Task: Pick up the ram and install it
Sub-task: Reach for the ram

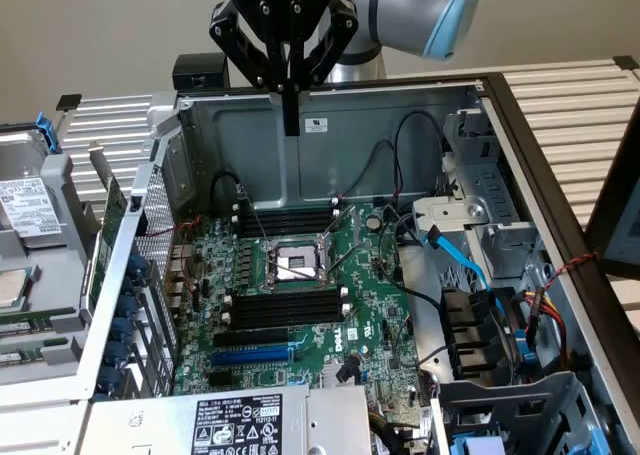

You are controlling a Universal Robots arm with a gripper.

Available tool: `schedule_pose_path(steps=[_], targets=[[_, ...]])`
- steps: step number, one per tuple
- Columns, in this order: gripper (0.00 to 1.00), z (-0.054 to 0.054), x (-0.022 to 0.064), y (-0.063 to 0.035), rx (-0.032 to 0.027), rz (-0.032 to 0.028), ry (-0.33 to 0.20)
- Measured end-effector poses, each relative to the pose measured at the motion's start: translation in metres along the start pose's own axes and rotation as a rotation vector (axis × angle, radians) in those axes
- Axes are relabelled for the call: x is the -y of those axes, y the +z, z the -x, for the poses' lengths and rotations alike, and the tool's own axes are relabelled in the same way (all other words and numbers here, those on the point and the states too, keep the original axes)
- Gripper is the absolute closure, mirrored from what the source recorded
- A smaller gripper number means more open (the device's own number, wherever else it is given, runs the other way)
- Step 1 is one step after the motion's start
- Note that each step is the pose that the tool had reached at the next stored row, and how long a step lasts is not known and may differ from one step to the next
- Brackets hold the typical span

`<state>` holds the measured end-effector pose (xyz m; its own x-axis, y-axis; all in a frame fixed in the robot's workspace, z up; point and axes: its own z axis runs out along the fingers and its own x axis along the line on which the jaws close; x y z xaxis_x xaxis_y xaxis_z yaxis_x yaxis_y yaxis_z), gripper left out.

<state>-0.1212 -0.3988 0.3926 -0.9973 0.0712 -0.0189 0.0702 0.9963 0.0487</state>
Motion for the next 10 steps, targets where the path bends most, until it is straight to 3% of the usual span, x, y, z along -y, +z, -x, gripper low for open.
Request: schedule_pose_path(steps=[4,10], targets=[[0.90,-0.003,0.0002,-0.0002,0.0011,-0.0002,0.000],[0.90,-0.027,0.0019,-0.0006,0.0059,0.0004,0.000]])
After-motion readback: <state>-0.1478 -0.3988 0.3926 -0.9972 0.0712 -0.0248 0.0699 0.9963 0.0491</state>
